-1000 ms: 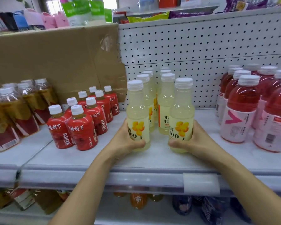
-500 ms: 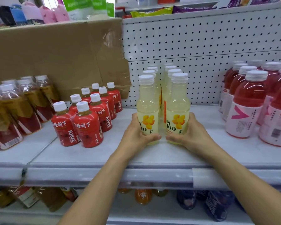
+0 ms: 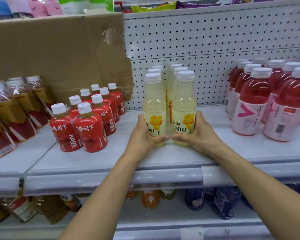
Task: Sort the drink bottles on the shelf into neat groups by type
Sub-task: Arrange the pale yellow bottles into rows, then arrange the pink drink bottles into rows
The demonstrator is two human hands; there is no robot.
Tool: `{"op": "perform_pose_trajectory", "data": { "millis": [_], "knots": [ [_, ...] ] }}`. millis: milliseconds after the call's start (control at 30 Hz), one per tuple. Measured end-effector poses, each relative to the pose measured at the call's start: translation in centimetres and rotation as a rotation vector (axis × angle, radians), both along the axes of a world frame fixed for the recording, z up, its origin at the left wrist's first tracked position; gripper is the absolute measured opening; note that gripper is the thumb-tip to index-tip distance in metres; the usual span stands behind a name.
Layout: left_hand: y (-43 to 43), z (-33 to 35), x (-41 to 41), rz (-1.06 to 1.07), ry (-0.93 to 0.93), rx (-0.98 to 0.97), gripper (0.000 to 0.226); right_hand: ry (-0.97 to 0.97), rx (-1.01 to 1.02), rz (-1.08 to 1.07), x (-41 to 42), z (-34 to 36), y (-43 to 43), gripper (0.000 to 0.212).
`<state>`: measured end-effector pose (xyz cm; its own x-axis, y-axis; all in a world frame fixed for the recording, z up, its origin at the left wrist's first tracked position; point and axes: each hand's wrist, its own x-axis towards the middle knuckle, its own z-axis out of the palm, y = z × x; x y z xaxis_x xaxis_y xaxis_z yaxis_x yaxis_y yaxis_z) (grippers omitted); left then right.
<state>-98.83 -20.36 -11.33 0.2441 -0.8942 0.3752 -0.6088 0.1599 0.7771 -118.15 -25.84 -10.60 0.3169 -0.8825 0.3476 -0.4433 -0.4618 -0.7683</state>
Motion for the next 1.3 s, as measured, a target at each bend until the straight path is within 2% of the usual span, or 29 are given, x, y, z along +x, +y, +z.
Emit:
{"op": "perform_pose_trajectory", "data": {
  "millis": [233, 400, 467, 533, 633, 700, 767, 833, 867, 900, 967, 1067, 1167, 1300],
  "knots": [
    [0.2, 0.2, -0.1, -0.021, 0.015, 0.010, 0.076, -0.034, 0.027, 0.027, 0.0, 0.4, 0.7, 0.065],
    [1.2, 1.6, -0.1, -0.076, 0.035, 0.131, 0.081, -0.055, 0.120, 0.069, -0.7, 0.8, 0.9, 0.068],
    [3.0, 2.3, -0.8, -0.004, 0.025, 0.169, 0.093, -0.069, 0.194, 0.092, -1.8, 1.0, 0.9, 0.080],
    [5.0, 2.2, -2.0, 0.169, -0.074, 0.018, 0.096, -0.031, 0.188, 0.068, -3.4, 1.4, 0.9, 0.088],
    [6.3, 1.8, -5.4, 0.156, -0.305, -0.344, 0.076, -0.033, -0.007, -0.030, -6.5, 2.2, 0.8, 0.069],
    [5.1, 2.1, -8.8, 0.054, -0.376, -0.442, 0.071, -0.092, -0.239, -0.072, -8.9, 3.3, 0.6, 0.047],
    [2.9, 3.3, -13.3, -0.037, -0.351, -0.506, 0.070, -0.128, -0.534, -0.113, -11.8, 5.0, 0.2, 0.030],
    [0.0, 4.7, -18.0, -0.081, -0.294, -0.573, 0.071, -0.081, -0.812, -0.259, -15.2, 6.9, -0.8, 0.026],
    [-1.7, 5.3, -20.2, -0.084, -0.260, -0.569, 0.072, -0.042, -0.881, -0.351, -16.9, 7.9, -1.6, 0.027],
    [-3.6, 6.0, -22.1, -0.076, -0.224, -0.537, 0.073, -0.006, -0.889, -0.435, -18.5, 8.6, -2.8, 0.030],
    [-7.2, 7.2, -25.3, -0.032, -0.147, -0.440, 0.079, 0.074, -0.755, -0.497, -21.1, 9.5, -5.1, 0.043],
    [-10.9, 8.1, -27.6, 0.016, -0.110, -0.389, 0.078, 0.150, -0.520, -0.317, -22.6, 9.3, -7.3, 0.055],
    [-11.9, 8.2, -27.8, 0.081, -0.129, -0.381, 0.066, 0.090, -0.487, -0.172, -23.7, 9.2, -8.0, 0.054],
    [-11.4, 8.2, -26.0, 0.258, -0.198, -0.374, 0.059, 0.103, -0.486, -0.207, -26.9, 9.5, -9.9, 0.046]
  ]
}}
